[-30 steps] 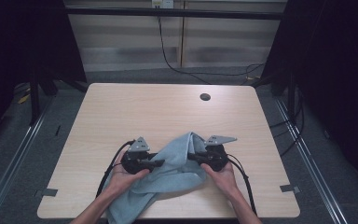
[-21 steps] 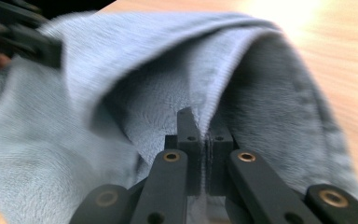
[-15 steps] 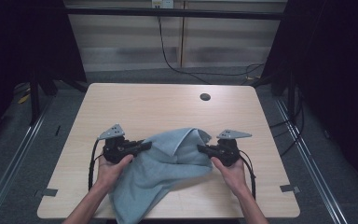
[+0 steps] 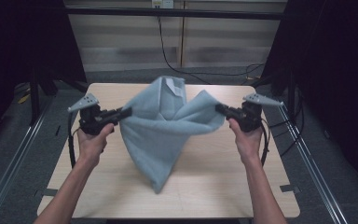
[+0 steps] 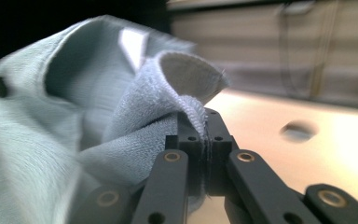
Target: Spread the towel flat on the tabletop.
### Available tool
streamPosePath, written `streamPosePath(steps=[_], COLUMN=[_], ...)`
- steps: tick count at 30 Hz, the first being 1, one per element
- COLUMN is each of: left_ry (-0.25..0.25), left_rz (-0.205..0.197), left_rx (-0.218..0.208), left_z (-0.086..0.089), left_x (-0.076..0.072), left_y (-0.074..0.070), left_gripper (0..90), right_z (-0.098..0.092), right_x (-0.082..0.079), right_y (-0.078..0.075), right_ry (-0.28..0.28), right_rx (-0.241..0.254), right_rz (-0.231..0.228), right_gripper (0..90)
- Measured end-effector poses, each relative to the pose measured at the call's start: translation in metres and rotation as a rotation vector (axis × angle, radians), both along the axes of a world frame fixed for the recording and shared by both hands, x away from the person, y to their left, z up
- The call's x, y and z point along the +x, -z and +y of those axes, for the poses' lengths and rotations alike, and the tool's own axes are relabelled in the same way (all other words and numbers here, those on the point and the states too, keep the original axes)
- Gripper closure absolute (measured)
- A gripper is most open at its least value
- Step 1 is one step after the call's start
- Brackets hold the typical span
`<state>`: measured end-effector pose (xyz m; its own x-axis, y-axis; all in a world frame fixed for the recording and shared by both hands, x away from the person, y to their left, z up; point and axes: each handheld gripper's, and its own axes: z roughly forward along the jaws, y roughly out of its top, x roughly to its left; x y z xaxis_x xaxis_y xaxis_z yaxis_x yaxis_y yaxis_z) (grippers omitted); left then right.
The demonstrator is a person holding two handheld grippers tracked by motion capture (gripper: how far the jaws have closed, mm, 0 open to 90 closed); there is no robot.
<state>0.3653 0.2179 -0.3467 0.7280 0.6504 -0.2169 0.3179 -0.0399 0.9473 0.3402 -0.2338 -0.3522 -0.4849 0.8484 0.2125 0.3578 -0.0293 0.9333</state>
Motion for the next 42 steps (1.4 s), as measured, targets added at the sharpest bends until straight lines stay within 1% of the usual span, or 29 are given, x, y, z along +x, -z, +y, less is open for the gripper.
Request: streamPosePath(steps=[1, 2, 3, 4, 5, 6, 7, 8, 10, 11, 13, 14, 15, 17, 18, 19, 21, 23, 24, 25, 26, 27, 28, 29, 31, 35, 37, 40, 42], left_ry=[-0.010, -0.017, -0.016, -0.019, -0.015, -0.008, -0.008, -0.008, 0.004, 0.016, 0.037, 0.043, 0.051, 0.081, 0.105, 0.114, 0.145, 0.188, 0.203, 0.225, 0.227, 0.226, 0.235, 0.241, 0.251, 0.235, 0.207, 0.158, 0.153], left_rz=[-0.017, -0.030, -0.043, -0.056, -0.066, -0.098, -0.098, -0.106, -0.100, -0.089, -0.059, -0.033, -0.007, 0.050, 0.082, 0.095, 0.132, 0.166, 0.177, 0.195, 0.196, 0.205, 0.205, 0.190, 0.145, 0.117, 0.127, 0.187, 0.223], left_rx=[-0.003, -0.004, -0.006, -0.020, -0.052, -0.028, -0.028, -0.002, 0.045, 0.060, 0.069, 0.075, 0.083, 0.074, 0.087, 0.101, 0.141, 0.229, 0.239, 0.241, 0.238, 0.222, 0.215, 0.218, 0.198, 0.129, 0.116, 0.173, 0.264], left_z=[0.004, 0.008, 0.012, 0.017, 0.021, 0.023, 0.023, 0.020, 0.017, 0.016, 0.018, 0.018, 0.019, 0.021, 0.020, 0.019, 0.014, 0.007, 0.006, 0.006, 0.006, 0.006, 0.006, 0.006, 0.008, 0.012, 0.009, -0.002, -0.009], left_x=[0.002, 0.005, 0.006, 0.007, 0.007, 0.002, 0.002, -0.001, -0.008, -0.013, -0.021, -0.025, -0.028, -0.036, -0.042, -0.046, -0.057, -0.068, -0.071, -0.074, -0.077, -0.078, -0.079, -0.079, -0.080, -0.074, -0.065, -0.048, -0.039], left_y=[-0.008, -0.016, -0.023, -0.031, -0.036, -0.041, -0.041, -0.041, -0.033, -0.023, -0.004, 0.008, 0.021, 0.045, 0.057, 0.064, 0.083, 0.101, 0.107, 0.112, 0.115, 0.116, 0.115, 0.112, 0.101, 0.085, 0.088, 0.108, 0.128], left_gripper=[82.2, 82.3, 82.3, 82.2, 82.2, 82.2, 82.2, 82.2, 82.2, 82.2, 82.1, 81.9, 81.9, 81.8, 81.5, 81.5, 80.7, 77.9, 76.1, 76.1, 68.5, 68.5, 65.0, 65.0, 60.3, 54.8, 55.5, 57.6, 61.5], right_z=[-0.002, -0.007, -0.007, -0.013, -0.013, -0.015, -0.015, -0.013, -0.011, -0.008, -0.007, -0.008, -0.008, -0.010, -0.009, -0.009, -0.009, -0.010, -0.014, -0.014, -0.015, -0.015, -0.016, -0.016, -0.017, -0.022, -0.028, -0.037, -0.044], right_x=[0.004, 0.011, 0.011, 0.015, 0.015, 0.016, 0.016, 0.013, 0.011, 0.004, 0.001, -0.009, -0.009, -0.021, -0.035, -0.035, -0.048, -0.060, -0.070, -0.070, -0.081, -0.081, -0.092, -0.092, -0.101, -0.118, -0.126, -0.131, -0.126], right_y=[-0.008, -0.026, -0.026, -0.043, -0.043, -0.056, -0.056, -0.063, -0.062, -0.048, -0.040, -0.017, -0.017, 0.008, 0.033, 0.033, 0.051, 0.064, 0.076, 0.076, 0.085, 0.085, 0.093, 0.093, 0.098, 0.091, 0.087, 0.085, 0.088], right_ry=[0.008, 0.034, 0.034, 0.068, 0.068, 0.068, 0.068, 0.072, 0.070, 0.057, 0.052, 0.034, 0.034, 0.019, 0.007, 0.007, -0.006, -0.026, -0.061, -0.061, -0.080, -0.080, -0.090, -0.090, -0.104, -0.114, -0.106, -0.077, -0.051], right_rx=[0.014, -0.001, -0.001, 0.012, 0.012, -0.018, -0.018, -0.045, -0.051, -0.091, -0.100, -0.101, -0.101, -0.099, -0.106, -0.106, -0.123, -0.142, -0.135, -0.135, -0.157, -0.157, -0.165, -0.165, -0.162, -0.163, -0.146, -0.140, -0.140], right_rz=[-0.014, -0.040, -0.040, -0.041, -0.041, -0.070, -0.070, -0.088, -0.086, -0.057, -0.048, -0.009, -0.009, 0.027, 0.069, 0.069, 0.103, 0.129, 0.173, 0.173, 0.200, 0.200, 0.222, 0.222, 0.231, 0.239, 0.229, 0.217, 0.214], right_gripper=[88.4, 88.4, 88.4, 88.5, 88.5, 88.5, 88.5, 88.5, 88.5, 88.5, 88.5, 88.5, 88.5, 88.5, 88.5, 88.5, 88.5, 87.9, 86.5, 86.5, 78.7, 78.7, 73.0, 73.0, 64.0, 55.0, 53.4, 53.0, 55.8])
